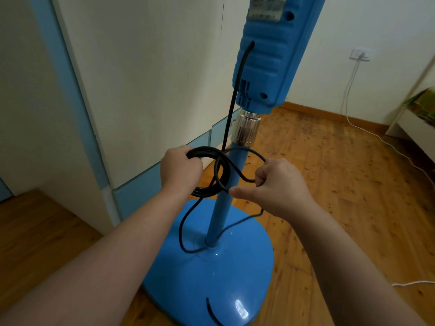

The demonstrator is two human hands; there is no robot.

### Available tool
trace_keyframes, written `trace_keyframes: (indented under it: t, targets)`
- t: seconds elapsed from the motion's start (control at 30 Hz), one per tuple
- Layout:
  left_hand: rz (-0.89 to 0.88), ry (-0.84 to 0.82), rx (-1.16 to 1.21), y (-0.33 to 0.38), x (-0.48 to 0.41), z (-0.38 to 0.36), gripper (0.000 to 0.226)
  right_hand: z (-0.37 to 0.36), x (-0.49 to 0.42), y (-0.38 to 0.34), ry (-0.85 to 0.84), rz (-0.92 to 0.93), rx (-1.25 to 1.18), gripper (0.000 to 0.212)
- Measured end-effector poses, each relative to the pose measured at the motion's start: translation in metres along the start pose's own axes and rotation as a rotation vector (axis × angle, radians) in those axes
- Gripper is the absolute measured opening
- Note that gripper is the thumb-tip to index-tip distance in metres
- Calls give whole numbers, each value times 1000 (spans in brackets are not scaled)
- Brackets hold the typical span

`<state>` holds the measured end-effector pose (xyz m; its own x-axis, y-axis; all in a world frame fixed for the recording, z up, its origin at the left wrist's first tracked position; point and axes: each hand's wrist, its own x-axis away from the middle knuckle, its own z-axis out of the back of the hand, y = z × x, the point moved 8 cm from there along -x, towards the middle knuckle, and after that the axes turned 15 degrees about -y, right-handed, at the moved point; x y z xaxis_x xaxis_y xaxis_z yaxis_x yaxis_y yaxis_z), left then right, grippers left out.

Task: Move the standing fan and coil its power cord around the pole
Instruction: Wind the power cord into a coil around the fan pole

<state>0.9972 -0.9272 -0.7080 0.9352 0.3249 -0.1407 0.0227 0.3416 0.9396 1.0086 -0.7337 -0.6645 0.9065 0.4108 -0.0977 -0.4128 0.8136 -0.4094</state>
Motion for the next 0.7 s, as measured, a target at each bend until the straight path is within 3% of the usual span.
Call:
trace_keyframes:
  t: [0.2, 0.4, 0.47, 0.6, 0.7]
  targets:
    - [8, -82, 29, -5, 2, -12, 10, 2, 0, 11, 88, -136, 203, 51]
    - [17, -96, 39, 0, 0, -6, 15, 15, 10, 25, 376, -104, -62, 28]
    - [20, -106, 67, 2, -1, -5, 25, 17, 13, 34, 433, -133, -152, 36]
    - [43, -63, 165, 0, -2, 1, 33, 3, 7, 71, 291, -338, -400, 57]
    - [63, -29, 270, -1, 0, 6, 31, -29, 2, 89, 99, -465, -846, 29]
